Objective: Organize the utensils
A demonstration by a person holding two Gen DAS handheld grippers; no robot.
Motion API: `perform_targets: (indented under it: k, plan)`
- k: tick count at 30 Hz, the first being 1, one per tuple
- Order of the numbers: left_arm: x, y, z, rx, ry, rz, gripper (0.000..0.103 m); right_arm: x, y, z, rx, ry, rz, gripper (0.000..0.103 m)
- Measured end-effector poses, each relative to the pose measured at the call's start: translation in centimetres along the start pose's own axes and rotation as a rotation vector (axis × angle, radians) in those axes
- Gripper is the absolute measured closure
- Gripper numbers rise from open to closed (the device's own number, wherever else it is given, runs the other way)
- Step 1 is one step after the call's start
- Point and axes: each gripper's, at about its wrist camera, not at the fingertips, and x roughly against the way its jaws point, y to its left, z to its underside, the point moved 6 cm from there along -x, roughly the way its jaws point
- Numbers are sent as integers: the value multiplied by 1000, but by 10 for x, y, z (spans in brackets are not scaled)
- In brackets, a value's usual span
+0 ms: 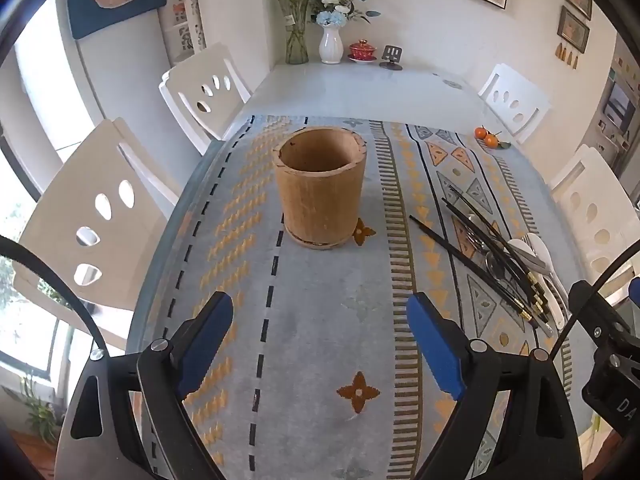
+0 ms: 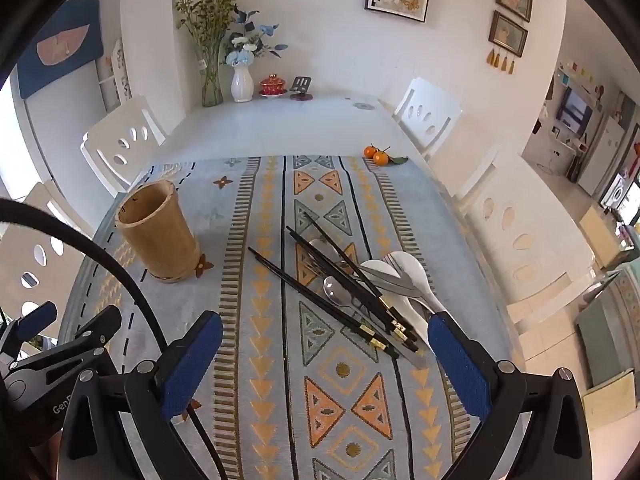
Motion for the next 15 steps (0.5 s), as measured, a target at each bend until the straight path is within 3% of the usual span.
perform_targets:
  k: [15]
  plan:
    - [5, 0, 5, 4, -11, -6, 15, -5, 7, 3, 2, 32, -27, 1]
